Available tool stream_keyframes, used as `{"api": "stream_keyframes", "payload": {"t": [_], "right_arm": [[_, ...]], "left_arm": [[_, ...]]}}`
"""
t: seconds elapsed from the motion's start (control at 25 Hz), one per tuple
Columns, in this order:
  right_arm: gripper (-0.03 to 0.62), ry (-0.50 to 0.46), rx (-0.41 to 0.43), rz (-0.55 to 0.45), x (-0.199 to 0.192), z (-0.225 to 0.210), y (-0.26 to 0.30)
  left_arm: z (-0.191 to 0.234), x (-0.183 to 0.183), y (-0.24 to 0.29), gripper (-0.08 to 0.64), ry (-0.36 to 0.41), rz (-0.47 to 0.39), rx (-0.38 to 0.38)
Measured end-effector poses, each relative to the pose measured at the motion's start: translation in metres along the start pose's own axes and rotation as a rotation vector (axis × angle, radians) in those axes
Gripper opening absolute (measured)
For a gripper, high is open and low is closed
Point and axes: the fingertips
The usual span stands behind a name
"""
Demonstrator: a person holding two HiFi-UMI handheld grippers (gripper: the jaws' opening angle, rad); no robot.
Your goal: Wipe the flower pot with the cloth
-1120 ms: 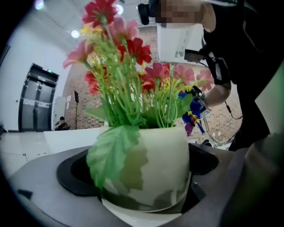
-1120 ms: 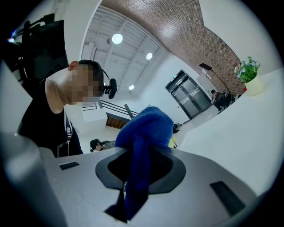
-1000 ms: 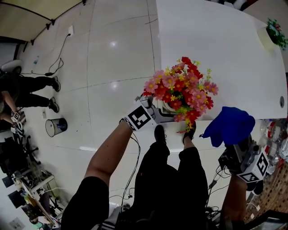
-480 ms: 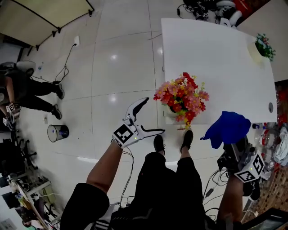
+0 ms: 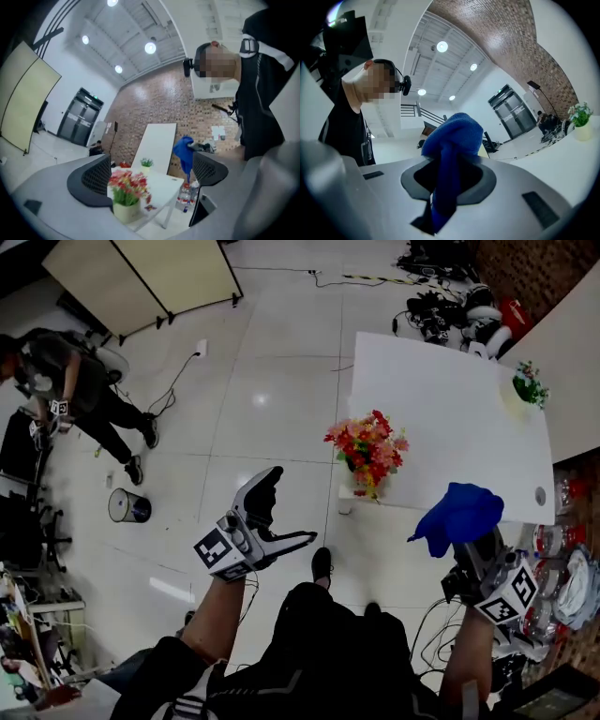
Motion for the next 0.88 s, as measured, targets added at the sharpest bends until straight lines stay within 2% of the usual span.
{"api": "stream_keyframes", "payload": {"t": [0.08, 0.12, 0.2, 0.36, 0.52, 0.6, 0.72, 0.88], "right_arm": [[0.064, -0.015, 0.030, 0.014, 0.009, 0.013, -0.019], [0.066, -0.022, 0.046, 0.020, 0.014, 0.019, -0.029], [0.066, -0.043, 0.083, 0.037, 0.024, 0.035, -0.047], [0.065, -0.080, 0.161, 0.053, 0.044, 0.074, -0.078], [0.065, -0.127, 0.180, 0.053, 0.047, 0.104, -0.111], [0.064, -0.144, 0.160, 0.066, 0.044, 0.119, -0.121], [0.065, -0.161, 0.146, 0.085, 0.035, 0.160, -0.127], [0.064, -0.156, 0.116, 0.094, 0.012, 0.229, -0.133]], "left_arm": [[-0.046, 0.024, 0.005, 0.515, 0.030, -0.083, -0.027], [-0.067, 0.033, 0.007, 0.499, 0.047, -0.112, -0.012], [-0.105, 0.046, 0.006, 0.415, 0.083, -0.156, 0.070], [-0.169, 0.064, 0.005, 0.265, 0.165, -0.172, 0.233], [-0.233, 0.081, 0.003, 0.212, 0.211, -0.207, 0.243], [-0.250, 0.084, -0.005, 0.186, 0.218, -0.178, 0.289], [-0.261, 0.083, -0.034, 0.005, 0.196, -0.110, 0.382], [-0.285, 0.087, -0.091, 0.005, 0.164, -0.091, 0.370]]}}
Point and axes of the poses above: the fingertips, and each gripper's own axes: y forward along the fingers, z to its left, x out of its top, and after that the axes turned 5 degrees about -x, right-handed
